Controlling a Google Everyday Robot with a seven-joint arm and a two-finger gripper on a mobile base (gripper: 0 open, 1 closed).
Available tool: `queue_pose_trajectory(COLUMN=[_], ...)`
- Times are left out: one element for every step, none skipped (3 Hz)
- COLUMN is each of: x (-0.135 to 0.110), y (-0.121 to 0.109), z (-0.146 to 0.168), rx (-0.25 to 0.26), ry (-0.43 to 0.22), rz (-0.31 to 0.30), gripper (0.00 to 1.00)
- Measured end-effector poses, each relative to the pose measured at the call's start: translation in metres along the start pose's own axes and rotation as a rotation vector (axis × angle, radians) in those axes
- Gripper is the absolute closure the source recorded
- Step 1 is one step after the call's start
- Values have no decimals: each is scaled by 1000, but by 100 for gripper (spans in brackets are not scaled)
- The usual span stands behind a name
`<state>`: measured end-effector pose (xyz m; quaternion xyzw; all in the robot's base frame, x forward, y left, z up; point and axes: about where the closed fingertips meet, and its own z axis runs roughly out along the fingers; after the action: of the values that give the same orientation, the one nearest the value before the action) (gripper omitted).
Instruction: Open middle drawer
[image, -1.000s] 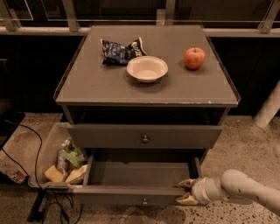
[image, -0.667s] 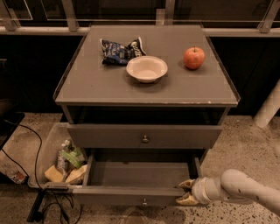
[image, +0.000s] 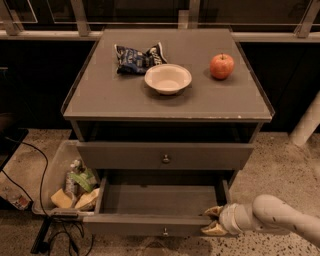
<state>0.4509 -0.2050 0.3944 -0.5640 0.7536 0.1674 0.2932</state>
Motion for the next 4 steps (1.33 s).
queue_pose_trajectory(x=[0, 0, 2, 0], y=[0, 0, 9, 25], z=[0, 0, -1, 2], rx=[0, 0, -4, -29], ry=[0, 0, -19, -50], rz=[0, 0, -20, -29], gripper=[59, 35, 11, 14])
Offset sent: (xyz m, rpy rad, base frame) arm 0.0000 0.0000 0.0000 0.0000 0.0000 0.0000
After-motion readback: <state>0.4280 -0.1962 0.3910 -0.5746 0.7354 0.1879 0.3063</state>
